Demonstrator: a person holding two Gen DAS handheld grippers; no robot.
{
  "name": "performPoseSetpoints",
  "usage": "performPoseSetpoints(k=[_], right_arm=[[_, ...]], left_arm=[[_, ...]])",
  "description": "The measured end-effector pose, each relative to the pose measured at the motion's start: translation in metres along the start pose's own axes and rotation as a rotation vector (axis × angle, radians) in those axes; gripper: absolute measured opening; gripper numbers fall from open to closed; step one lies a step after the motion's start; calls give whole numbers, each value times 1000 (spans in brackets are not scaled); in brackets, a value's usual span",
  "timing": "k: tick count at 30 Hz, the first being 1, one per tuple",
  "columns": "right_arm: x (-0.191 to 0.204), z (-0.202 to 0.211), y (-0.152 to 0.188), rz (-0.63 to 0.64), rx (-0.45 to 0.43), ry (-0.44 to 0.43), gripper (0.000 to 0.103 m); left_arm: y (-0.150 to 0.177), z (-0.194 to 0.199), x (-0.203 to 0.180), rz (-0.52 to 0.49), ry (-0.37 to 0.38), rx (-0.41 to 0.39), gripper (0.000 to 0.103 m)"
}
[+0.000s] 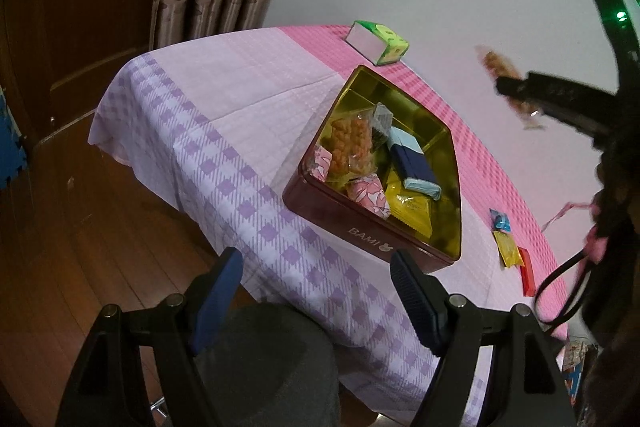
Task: Organize snacks
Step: 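Lift the gold-printed packet with the right gripper and carry it toward the tin tray, then lower the gold-printed packet into the tin tray and open the right gripper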
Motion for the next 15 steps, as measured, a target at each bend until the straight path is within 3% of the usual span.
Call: performPoseSetpoints(k=[15], right_arm=[[64, -41, 69, -28, 108, -120, 36]], left_arm=[[-11, 3, 19, 50, -67, -51, 78]])
Point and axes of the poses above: each gripper's, at about its wrist camera, not at the fingertips, and z roughly against the way its jaws point, x to its left, y to its underside, the point moved 8 cm from there along -z, roughly the way its jaws point, and after that the axes turned 7 degrees about -x, right-handed, at the moved point
